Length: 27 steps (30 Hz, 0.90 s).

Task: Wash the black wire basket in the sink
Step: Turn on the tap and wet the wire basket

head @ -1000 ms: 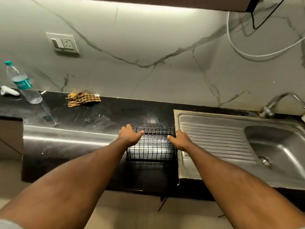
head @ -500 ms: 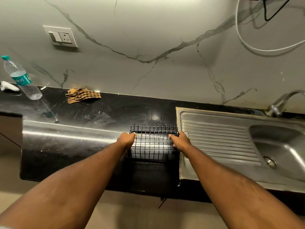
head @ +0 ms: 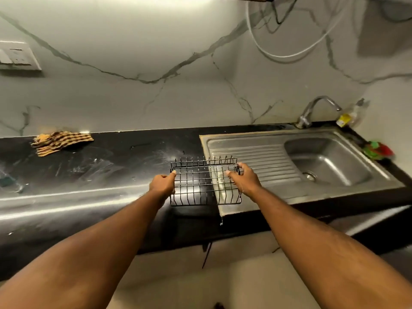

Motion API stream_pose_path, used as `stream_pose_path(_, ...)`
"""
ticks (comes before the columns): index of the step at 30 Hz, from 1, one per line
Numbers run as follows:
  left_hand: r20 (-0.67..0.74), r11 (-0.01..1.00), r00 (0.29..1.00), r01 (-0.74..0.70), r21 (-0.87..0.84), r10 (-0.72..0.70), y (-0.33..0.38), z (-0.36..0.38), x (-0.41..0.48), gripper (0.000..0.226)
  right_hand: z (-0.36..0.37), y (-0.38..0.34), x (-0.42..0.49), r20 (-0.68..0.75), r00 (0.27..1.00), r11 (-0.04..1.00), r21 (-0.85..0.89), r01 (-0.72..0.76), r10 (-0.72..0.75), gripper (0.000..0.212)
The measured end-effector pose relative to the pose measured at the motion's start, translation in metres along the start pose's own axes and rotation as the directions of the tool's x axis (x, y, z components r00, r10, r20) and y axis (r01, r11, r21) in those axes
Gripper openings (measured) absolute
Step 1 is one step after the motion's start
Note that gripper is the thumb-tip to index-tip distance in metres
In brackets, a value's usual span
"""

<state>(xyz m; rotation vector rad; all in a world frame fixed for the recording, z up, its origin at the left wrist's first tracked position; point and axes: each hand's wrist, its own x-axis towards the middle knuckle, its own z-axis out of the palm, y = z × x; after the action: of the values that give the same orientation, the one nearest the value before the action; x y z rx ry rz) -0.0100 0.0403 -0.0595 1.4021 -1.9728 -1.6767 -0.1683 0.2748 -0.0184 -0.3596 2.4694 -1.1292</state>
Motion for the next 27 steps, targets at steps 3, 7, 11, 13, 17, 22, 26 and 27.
stream_pose_path(3, 0.083, 1.000, 0.997, 0.004, -0.023, -0.002, 0.008, 0.025, -0.014, 0.039, -0.023, 0.021, -0.019, -0.059, 0.997, 0.999, 0.023, -0.045, 0.046, 0.069)
stream_pose_path(7, 0.185, 0.999, 0.982, 0.031, -0.013, -0.028, 0.015, 0.058, -0.025, 0.044, -0.053, 0.044, -0.034, -0.129, 0.985, 0.992, 0.069, -0.109, 0.117, 0.070)
stream_pose_path(11, 0.268, 0.999, 0.963, -0.023, 0.027, 0.015, 0.034, 0.105, -0.044, 0.049, -0.100, 0.076, -0.034, -0.183, 0.975, 0.990, 0.083, -0.115, 0.128, 0.072)
stream_pose_path(13, 0.273, 0.996, 0.961, -0.061, 0.066, 0.041, 0.046, 0.128, -0.055, 0.048, -0.121, 0.093, -0.031, -0.187, 0.972, 0.988, 0.089, -0.126, 0.141, 0.072)
stream_pose_path(17, 0.275, 0.991, 0.960, -0.088, 0.105, 0.056, 0.073, 0.180, -0.067, 0.044, -0.163, 0.129, -0.016, -0.190, 0.970, 0.984, 0.120, -0.130, 0.152, 0.075)
stream_pose_path(22, 0.296, 0.980, 0.951, -0.133, 0.147, 0.085, 0.109, 0.261, -0.082, 0.040, -0.231, 0.178, 0.017, -0.200, 0.966, 0.981, 0.140, -0.134, 0.161, 0.077)
stream_pose_path(26, 0.284, 0.988, 0.956, -0.109, 0.106, 0.075, 0.129, 0.323, -0.092, 0.044, -0.283, 0.217, 0.040, -0.191, 0.970, 0.987, 0.091, -0.132, 0.148, 0.074)
stream_pose_path(27, 0.285, 0.990, 0.956, -0.105, 0.091, 0.075, 0.133, 0.340, -0.094, 0.046, -0.298, 0.226, 0.045, -0.195, 0.970, 0.988, 0.079, -0.130, 0.143, 0.072)
